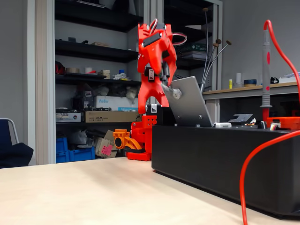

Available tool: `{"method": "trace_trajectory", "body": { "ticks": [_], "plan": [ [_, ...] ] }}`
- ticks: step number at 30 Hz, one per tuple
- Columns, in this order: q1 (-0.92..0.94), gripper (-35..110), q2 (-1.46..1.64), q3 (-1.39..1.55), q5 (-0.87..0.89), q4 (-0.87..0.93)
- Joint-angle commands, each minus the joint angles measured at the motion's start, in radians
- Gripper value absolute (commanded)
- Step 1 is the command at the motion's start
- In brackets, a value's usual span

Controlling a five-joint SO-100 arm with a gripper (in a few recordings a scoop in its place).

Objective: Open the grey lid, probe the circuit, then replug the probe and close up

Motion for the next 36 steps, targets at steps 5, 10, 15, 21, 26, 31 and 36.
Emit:
{"method": "trace_trajectory", "body": {
  "ticks": [5, 10, 15, 21, 26, 31, 36],
  "plan": [
    [-0.006, 22, 0.083, 0.011, -0.035, 0.003],
    [0.003, 22, 0.11, -0.02, -0.101, 0.018],
    [0.043, 22, 0.103, -0.04, -0.172, -0.008],
    [0.04, 23, 0.103, -0.1, -0.222, 0.003],
    [0.018, 23, 0.078, -0.209, -0.239, 0.061],
    [-0.124, 23, -0.011, -0.348, -0.115, 0.13],
    [-0.287, 23, -0.094, -0.356, 0.163, 0.11]
  ]
}}
